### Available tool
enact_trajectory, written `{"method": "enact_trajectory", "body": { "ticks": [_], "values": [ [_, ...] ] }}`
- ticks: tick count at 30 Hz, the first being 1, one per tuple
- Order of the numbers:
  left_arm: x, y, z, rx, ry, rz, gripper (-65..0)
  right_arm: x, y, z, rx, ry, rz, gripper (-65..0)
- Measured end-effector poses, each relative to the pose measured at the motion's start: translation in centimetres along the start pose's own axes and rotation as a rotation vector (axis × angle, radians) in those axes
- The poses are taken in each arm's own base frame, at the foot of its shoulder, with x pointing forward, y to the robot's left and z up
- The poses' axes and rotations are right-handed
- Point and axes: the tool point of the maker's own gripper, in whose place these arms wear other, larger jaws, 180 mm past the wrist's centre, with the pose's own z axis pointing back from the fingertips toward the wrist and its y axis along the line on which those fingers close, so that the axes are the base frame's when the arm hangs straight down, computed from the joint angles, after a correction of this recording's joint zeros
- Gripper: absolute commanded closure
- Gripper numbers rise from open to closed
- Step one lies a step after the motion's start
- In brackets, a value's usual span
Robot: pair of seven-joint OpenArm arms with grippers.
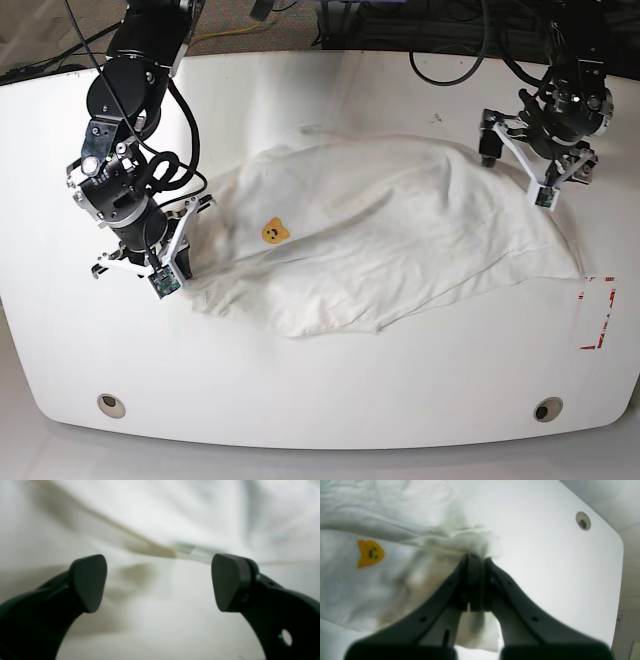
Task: Fold the T-shirt properly
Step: 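Lay the shirt flat, left gripper releasing and regrasping its edge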
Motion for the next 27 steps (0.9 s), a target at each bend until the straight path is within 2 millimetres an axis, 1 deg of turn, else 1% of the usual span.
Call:
{"method": "enact_trajectory", "body": {
  "ticks": [2,3,5,8,10,12,14,16,20,23,24,27],
  "values": [
    [1.0,2.3,0.6,0.055,-0.038,-0.001,-61.0,0.0,-0.1,0.0,-0.002,0.001,0.0,0.0],
    [1.5,3.0,0.8,0.066,-0.046,-0.028,-61.0,-0.1,-0.1,0.0,-0.003,0.002,-0.001,0.0],
    [2.5,4.0,1.3,0.074,-0.077,-0.066,-61.0,0.0,-0.1,0.0,-0.002,0.002,-0.002,0.0],
    [4.1,5.6,1.8,0.104,-0.125,-0.044,-61.0,0.1,0.0,0.0,0.002,-0.003,-0.002,0.0],
    [5.1,7.0,1.5,0.139,-0.14,-0.015,-60.8,0.0,0.0,0.0,0.0,0.0,-0.002,0.0],
    [5.7,7.7,0.6,0.133,-0.148,0.017,-60.7,-0.2,-0.2,0.0,-0.007,0.007,-0.001,0.0],
    [5.6,8.2,-0.5,0.122,-0.134,0.05,-60.7,-0.2,-0.2,0.0,-0.006,0.006,-0.001,0.0],
    [5.0,8.8,-1.7,0.113,-0.107,0.097,-60.7,-0.1,0.0,0.0,0.002,0.001,-0.004,0.0],
    [4.8,10.2,-3.7,0.11,-0.132,0.156,-60.7,-0.2,-0.1,0.0,-0.003,0.005,-0.004,0.0],
    [3.7,11.3,-5.1,0.139,-0.113,0.168,-61.0,-0.1,0.0,-0.1,-0.001,0.004,-0.004,0.0],
    [3.6,11.6,-5.4,0.146,-0.119,0.171,-61.0,-0.1,0.0,-0.1,0.001,0.002,-0.004,0.0],
    [2.6,12.1,-6.9,0.149,-0.096,0.191,-61.0,-0.2,-0.1,-0.1,-0.003,0.006,-0.005,0.0]
  ]
}}
